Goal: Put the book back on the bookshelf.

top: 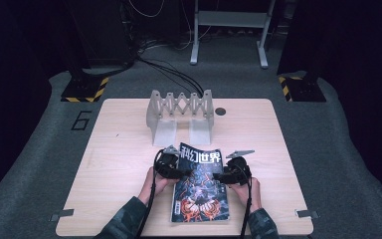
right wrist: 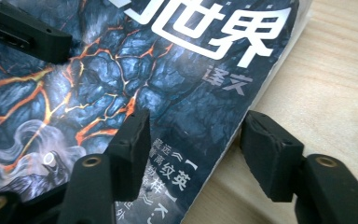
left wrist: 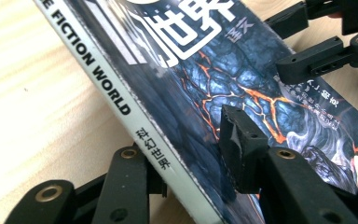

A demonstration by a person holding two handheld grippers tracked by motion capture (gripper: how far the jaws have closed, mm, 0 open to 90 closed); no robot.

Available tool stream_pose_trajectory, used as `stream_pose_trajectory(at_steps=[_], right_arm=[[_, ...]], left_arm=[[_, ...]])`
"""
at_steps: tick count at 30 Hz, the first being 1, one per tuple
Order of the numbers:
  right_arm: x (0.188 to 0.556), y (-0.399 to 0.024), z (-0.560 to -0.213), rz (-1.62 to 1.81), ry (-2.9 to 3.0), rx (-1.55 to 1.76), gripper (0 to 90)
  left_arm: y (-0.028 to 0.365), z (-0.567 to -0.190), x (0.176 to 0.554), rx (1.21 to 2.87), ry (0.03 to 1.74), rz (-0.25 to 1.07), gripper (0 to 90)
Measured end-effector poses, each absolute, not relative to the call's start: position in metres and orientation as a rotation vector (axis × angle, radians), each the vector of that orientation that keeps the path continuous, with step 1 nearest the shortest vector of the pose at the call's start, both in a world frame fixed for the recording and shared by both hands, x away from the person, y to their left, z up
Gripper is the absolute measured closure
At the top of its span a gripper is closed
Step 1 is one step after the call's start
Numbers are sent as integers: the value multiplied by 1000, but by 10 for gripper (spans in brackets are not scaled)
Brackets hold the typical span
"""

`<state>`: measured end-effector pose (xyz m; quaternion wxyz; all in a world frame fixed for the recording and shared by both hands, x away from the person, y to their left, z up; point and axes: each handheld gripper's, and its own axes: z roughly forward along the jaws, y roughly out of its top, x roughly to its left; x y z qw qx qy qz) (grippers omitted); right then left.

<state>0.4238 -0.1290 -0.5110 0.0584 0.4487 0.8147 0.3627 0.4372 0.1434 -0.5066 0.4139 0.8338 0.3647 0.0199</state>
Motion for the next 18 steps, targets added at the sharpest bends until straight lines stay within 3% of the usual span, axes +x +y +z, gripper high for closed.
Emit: stream_pose_trajectory(at_steps=[18], right_arm=[[451, -136, -510, 1202, 2563, 1361, 302]], left_arm=[[156, -497, 418, 1932, 797, 111, 709]])
